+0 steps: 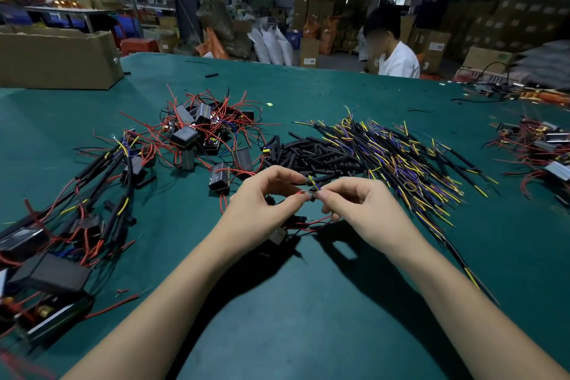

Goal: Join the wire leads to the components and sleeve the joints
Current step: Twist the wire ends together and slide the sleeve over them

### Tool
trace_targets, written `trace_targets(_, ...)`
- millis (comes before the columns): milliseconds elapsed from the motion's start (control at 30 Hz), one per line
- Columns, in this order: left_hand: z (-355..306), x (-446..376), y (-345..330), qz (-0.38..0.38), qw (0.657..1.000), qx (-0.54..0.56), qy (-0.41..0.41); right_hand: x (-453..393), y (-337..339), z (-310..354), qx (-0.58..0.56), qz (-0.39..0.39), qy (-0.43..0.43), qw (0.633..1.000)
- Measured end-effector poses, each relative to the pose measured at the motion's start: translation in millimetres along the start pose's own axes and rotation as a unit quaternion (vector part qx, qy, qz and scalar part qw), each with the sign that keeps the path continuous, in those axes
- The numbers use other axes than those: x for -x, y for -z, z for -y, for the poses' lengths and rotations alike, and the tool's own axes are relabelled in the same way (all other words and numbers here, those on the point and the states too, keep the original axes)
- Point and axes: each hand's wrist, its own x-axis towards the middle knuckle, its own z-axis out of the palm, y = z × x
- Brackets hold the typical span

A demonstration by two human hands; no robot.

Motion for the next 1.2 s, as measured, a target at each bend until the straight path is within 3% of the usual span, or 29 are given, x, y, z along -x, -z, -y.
trace_targets(367, -1, -2, 3, 0.002, 0.999, 0.030, -0.023, 3, -1, 5, -0.008, 0.051, 0.012, 0.999)
trace_targets(467, 0, -3, 3, -0.009, 0.999, 0.039, -0.016, 4, -5, 6, -0.020, 0.019, 0.012, 1.000)
trace_targets(600, 3, -4, 0, -0.015, 0.999, 0.045, -0.013, 6, -13, 6, 0.004, -0.080, 0.051, 0.995)
trace_targets(800, 5, -5, -1, -0.023, 0.998, 0.064, 0.010, 8, -21, 5, 0.000, -0.138, 0.076, 0.987)
trace_targets(1200, -2, 0, -3, -0.060, 0.997, -0.046, -0.035, 6, -21, 5, 0.017, -0.117, 0.101, 0.988)
